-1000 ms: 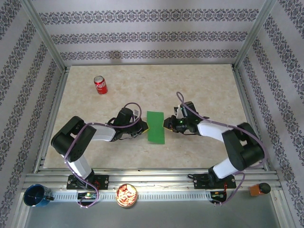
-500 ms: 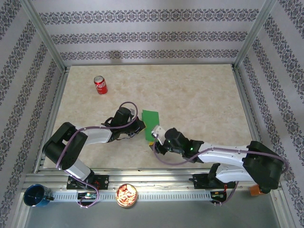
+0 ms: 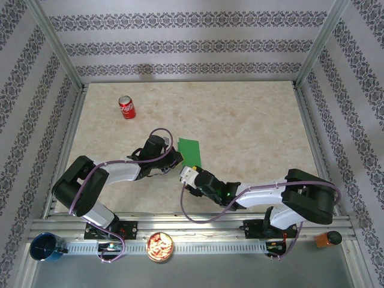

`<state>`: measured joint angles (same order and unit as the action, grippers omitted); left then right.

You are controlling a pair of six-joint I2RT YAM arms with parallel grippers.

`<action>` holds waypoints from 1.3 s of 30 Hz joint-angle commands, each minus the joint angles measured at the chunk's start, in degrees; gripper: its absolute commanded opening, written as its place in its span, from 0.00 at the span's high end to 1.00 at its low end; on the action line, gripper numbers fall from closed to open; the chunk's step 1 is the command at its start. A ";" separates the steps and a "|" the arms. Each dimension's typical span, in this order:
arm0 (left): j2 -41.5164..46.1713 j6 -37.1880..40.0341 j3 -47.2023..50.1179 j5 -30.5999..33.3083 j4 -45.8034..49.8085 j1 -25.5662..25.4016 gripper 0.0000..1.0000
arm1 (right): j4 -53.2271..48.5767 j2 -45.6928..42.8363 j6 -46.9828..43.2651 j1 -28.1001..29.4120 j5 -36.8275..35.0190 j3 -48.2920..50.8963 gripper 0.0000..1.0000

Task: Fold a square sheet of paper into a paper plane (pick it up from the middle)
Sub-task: Third fold the triangle at the center of the table.

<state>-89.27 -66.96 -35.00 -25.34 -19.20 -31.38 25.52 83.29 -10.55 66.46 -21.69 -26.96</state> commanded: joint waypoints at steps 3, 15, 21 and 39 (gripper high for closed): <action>1.04 -1.02 0.84 0.61 1.32 0.61 1.00 | 3.03 2.52 -1.07 1.11 -4.57 -2.45 0.51; 0.65 -1.59 0.47 0.24 0.68 0.57 1.00 | 4.91 7.97 0.53 3.46 -10.60 -3.64 0.57; 1.01 -1.48 0.46 0.51 1.40 0.61 1.00 | 6.57 8.30 2.28 3.42 -10.68 -3.54 0.65; 1.12 -1.42 0.40 1.00 1.84 0.56 1.00 | 8.58 7.51 3.52 3.17 -10.03 -1.66 0.88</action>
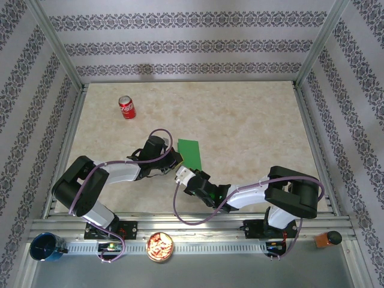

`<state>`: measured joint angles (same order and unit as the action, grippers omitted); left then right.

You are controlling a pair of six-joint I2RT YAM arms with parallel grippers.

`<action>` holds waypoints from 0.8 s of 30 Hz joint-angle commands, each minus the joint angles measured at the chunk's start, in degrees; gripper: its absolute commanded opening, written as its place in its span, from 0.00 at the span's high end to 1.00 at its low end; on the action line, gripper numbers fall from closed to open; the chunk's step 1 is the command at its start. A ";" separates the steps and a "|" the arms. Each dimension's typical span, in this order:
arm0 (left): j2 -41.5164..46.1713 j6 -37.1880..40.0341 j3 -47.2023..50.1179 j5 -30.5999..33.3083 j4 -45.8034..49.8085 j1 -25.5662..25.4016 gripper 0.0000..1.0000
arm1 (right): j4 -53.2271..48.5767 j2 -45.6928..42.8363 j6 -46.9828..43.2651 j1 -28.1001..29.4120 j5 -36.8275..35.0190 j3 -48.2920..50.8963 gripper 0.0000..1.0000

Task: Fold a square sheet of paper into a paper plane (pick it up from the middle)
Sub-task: Third fold the triangle at the center of the table.

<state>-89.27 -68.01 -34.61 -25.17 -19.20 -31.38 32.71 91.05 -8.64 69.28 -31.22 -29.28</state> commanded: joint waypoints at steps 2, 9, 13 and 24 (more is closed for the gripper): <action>1.25 -0.36 -0.02 0.81 1.89 0.59 1.00 | 1.16 -0.25 2.30 0.18 -0.91 0.71 0.93; 2.34 -0.11 0.25 1.35 2.60 0.63 0.99 | 0.87 -0.69 3.54 -0.69 0.08 1.15 1.00; 4.34 1.50 -0.09 2.75 5.60 0.85 0.82 | 0.59 -2.05 5.70 -2.04 3.06 1.56 1.00; 15.18 17.07 -7.97 7.48 25.49 4.50 0.62 | -1.03 -6.38 24.41 -13.78 40.71 0.77 1.00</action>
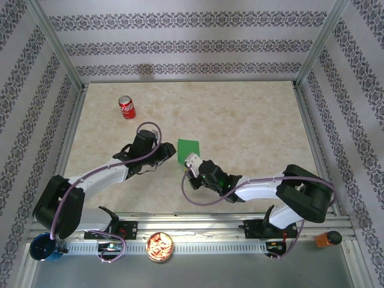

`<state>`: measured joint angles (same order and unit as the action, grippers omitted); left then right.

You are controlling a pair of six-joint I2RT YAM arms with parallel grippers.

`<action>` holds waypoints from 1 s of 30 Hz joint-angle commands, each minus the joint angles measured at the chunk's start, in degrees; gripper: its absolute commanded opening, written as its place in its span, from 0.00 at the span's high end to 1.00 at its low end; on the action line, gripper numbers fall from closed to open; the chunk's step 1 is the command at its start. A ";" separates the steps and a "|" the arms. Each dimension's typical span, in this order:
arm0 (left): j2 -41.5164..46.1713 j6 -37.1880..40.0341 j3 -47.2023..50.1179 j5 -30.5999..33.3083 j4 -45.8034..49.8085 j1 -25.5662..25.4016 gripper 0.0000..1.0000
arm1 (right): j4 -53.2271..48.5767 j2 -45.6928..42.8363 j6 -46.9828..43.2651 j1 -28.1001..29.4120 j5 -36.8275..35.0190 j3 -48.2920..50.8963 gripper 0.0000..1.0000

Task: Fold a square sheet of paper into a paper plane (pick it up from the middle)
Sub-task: Third fold the triangle at the center of the table.

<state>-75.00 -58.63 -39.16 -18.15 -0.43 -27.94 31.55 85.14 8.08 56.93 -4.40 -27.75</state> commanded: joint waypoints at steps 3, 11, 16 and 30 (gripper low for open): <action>-1.38 11.19 -7.04 -2.98 7.89 2.34 0.64 | -0.07 1.25 12.04 -3.50 20.44 -2.40 1.00; -17.10 17.73 -22.17 -17.63 10.97 3.91 0.76 | 2.72 3.36 16.28 -6.31 27.16 -2.60 1.00; -27.55 21.05 -28.80 -20.42 14.98 3.69 0.83 | 2.90 4.09 17.28 -7.46 27.70 -2.22 1.00; -37.49 25.05 -28.23 -16.73 19.15 2.55 0.86 | 4.84 7.49 22.35 -9.90 31.18 -2.05 1.00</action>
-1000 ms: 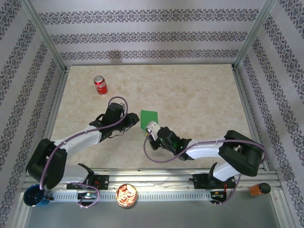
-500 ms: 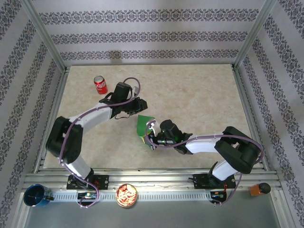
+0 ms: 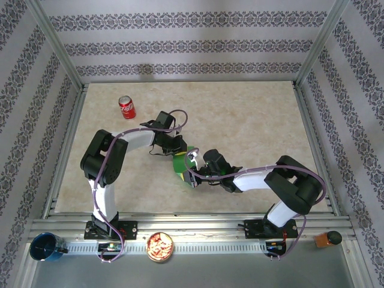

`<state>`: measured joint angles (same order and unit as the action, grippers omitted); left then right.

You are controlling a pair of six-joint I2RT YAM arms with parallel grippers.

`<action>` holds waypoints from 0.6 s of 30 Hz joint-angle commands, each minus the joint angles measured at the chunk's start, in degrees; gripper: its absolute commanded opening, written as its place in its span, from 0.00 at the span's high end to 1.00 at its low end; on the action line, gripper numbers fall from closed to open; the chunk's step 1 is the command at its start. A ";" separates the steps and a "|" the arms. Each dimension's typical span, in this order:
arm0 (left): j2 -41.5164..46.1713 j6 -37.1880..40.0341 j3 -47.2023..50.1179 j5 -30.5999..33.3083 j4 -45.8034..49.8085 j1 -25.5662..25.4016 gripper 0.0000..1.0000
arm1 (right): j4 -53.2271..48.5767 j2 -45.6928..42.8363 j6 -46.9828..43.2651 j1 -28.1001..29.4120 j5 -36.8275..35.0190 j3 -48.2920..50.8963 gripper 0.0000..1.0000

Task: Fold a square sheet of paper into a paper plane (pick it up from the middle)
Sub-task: Third fold the triangle at the center of the table.

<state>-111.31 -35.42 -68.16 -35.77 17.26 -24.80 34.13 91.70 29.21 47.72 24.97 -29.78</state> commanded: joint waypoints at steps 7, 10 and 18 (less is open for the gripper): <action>-3.18 5.90 0.03 5.10 6.38 -1.60 0.89 | 2.67 2.23 4.48 -2.75 4.10 -0.20 1.00; -3.75 5.72 1.23 4.91 5.69 -1.73 0.89 | 1.98 2.34 5.75 -4.10 4.01 -0.19 1.00; -2.71 5.39 2.54 6.14 5.38 -1.89 0.90 | -4.38 3.78 7.08 -7.06 5.47 -2.35 1.00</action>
<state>-112.92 -31.46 -67.83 -33.19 18.35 -25.87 32.47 94.45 35.27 41.34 29.06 -30.55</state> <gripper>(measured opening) 0.103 0.064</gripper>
